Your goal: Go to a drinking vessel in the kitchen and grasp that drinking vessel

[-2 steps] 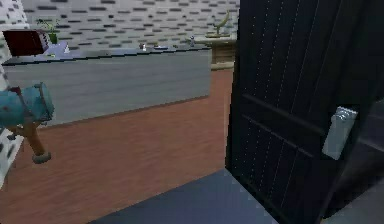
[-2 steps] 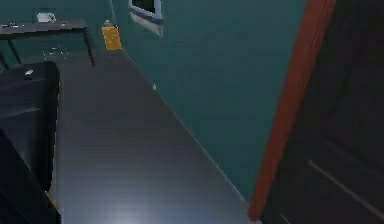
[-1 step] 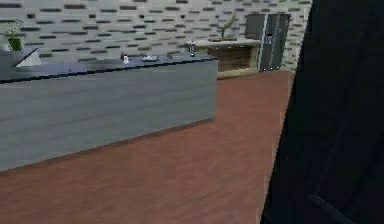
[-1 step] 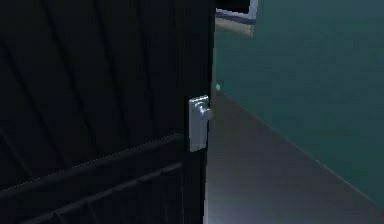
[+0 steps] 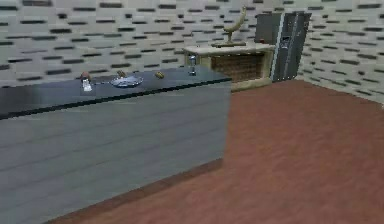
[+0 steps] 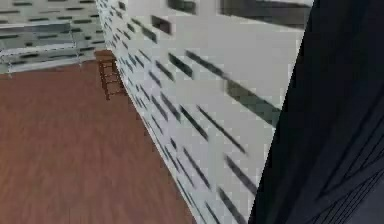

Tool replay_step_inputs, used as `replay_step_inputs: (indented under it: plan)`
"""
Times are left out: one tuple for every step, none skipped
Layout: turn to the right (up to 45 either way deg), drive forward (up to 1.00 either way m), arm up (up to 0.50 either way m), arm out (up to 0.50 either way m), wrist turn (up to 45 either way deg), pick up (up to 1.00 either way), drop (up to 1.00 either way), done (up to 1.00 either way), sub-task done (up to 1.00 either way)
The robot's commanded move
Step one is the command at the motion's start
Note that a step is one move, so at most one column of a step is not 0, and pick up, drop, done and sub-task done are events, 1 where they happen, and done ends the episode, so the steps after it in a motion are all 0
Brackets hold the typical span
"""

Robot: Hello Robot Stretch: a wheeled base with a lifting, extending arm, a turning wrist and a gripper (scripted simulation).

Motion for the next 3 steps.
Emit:
replay_step_inputs:
  plan:
    - [27.0,0.00,0.00,0.00,0.0,0.00,0.00,0.00,0.00]
    - [0.0,1.00,0.00,0.00,0.0,0.00,0.00,0.00,0.00]
    - [0.0,0.60,0.00,0.00,0.0,0.00,0.00,0.00,0.00]
